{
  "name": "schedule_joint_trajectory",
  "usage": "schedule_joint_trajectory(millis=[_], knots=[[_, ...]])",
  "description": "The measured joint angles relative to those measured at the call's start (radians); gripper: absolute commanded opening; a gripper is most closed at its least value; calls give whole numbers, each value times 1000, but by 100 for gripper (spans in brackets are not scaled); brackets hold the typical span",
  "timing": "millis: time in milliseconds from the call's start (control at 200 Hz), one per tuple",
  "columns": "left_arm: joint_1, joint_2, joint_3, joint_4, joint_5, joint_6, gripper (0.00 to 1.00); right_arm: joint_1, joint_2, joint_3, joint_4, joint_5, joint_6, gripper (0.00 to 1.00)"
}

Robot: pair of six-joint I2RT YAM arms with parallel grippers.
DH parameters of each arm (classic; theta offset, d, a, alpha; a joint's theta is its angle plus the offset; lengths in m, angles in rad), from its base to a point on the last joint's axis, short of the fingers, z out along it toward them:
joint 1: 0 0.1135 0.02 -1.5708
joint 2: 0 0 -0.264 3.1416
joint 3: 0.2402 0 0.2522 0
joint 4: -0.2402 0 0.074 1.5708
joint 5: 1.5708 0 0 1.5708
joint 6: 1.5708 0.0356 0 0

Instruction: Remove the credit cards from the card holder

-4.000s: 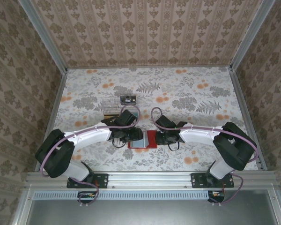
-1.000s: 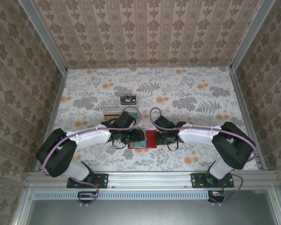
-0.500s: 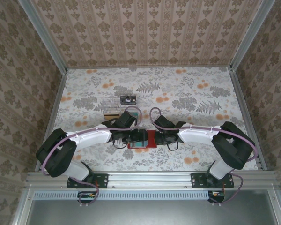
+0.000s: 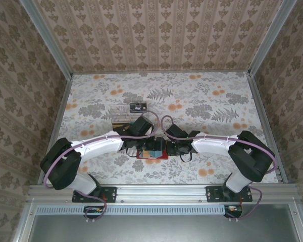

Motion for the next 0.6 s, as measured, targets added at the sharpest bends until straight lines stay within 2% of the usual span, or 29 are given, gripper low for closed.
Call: schedule_joint_trajectory(millis=[140,325,600], knots=[[0,15,0,-1,0,0,84,1,3,4,-2,0,0,30],[0,14,0,-13,-4,3,84,3,3,7,-6,1,2,42],[19,-11,-11,-27,-35,4,84,-4,-64,15,-42,20,-5,43]])
